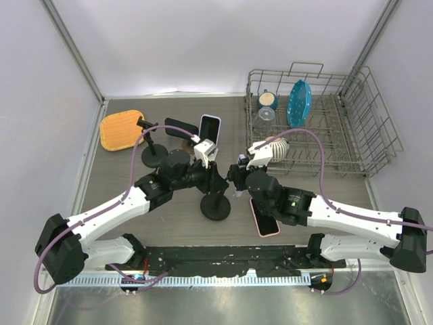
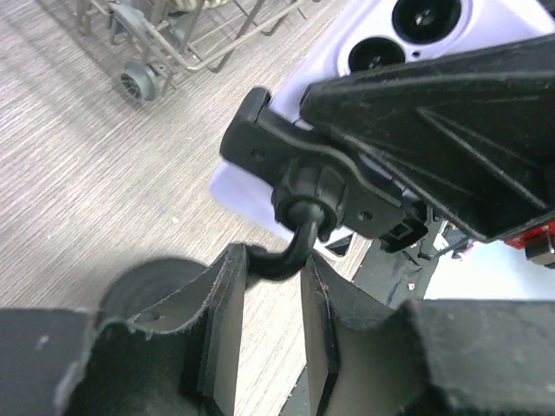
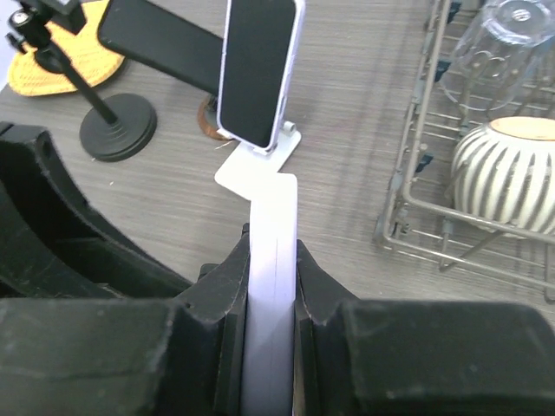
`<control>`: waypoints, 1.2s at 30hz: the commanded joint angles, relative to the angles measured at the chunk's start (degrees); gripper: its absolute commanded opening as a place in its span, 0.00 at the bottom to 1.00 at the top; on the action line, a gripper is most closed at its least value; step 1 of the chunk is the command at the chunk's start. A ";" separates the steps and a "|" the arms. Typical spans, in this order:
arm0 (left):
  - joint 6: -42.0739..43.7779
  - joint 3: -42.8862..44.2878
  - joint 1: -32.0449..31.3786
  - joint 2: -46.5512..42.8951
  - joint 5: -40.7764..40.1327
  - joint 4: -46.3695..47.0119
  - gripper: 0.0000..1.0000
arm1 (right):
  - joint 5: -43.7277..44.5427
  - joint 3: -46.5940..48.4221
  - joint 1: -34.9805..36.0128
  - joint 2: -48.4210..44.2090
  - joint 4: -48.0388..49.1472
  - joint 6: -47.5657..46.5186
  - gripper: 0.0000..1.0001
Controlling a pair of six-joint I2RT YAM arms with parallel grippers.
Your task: Remove the phone from the phone stand
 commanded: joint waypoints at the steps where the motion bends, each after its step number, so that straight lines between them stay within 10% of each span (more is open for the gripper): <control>1: 1.23 -0.17 4.81 -2.01 -16.06 -0.19 0.00 | 9.88 3.24 1.02 -0.44 -7.20 -1.56 0.01; 11: 6.42 -0.35 1.73 -2.80 -12.48 0.25 0.01 | 6.04 5.88 1.02 2.73 -3.08 -4.11 0.01; 24: 21.53 -5.79 -4.95 -5.79 -7.27 9.12 0.56 | 1.72 5.45 1.02 4.05 0.26 -3.14 0.01; 36: 20.49 -7.38 -5.48 1.24 -10.78 21.96 0.54 | -1.79 3.25 1.02 3.43 4.75 -3.32 0.01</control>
